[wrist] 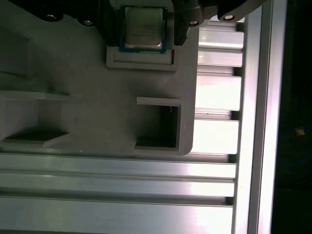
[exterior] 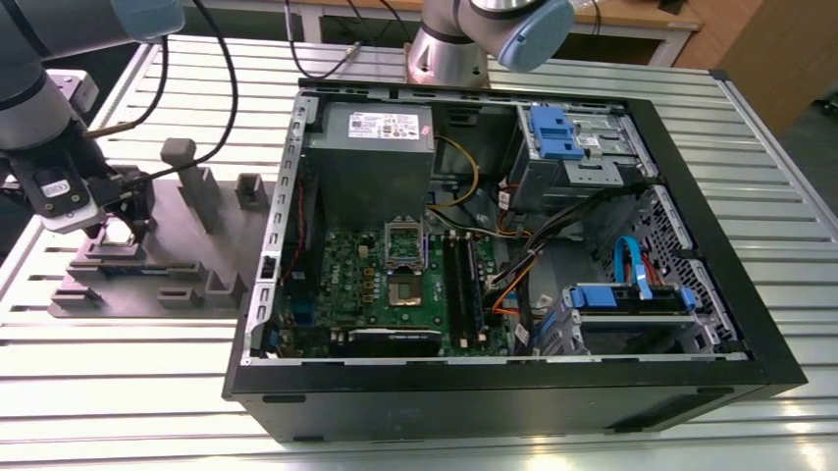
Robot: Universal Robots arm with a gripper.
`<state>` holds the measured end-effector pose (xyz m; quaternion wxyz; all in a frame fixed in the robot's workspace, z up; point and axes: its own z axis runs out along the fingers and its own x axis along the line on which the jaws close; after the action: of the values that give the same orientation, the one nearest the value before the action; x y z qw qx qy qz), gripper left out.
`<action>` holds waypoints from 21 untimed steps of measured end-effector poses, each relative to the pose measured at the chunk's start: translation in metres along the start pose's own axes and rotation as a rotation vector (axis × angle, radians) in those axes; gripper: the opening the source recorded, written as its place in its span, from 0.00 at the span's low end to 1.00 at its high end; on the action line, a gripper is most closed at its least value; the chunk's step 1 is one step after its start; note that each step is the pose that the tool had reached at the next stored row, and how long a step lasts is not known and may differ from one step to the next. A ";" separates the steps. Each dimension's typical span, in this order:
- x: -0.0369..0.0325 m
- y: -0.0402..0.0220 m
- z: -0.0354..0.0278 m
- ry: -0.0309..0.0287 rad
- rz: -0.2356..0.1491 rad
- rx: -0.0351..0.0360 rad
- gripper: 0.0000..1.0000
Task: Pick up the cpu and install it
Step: 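Pick up the cpu and move it towards the insertion slot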
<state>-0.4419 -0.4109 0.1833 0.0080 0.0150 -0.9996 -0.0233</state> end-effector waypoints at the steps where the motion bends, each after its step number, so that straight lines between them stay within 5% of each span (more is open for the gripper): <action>1: 0.0002 -0.0001 0.0001 -0.0009 0.000 0.0000 0.59; 7: 0.0025 0.0001 0.0002 -0.0109 -0.001 0.0006 0.59; 20: 0.0026 0.0001 0.0004 -0.0114 -0.001 0.0031 0.58; 21: 0.0026 0.0001 0.0005 -0.0114 -0.001 0.0040 0.50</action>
<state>-0.4446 -0.4108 0.1828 0.0023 0.0151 -0.9997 -0.0214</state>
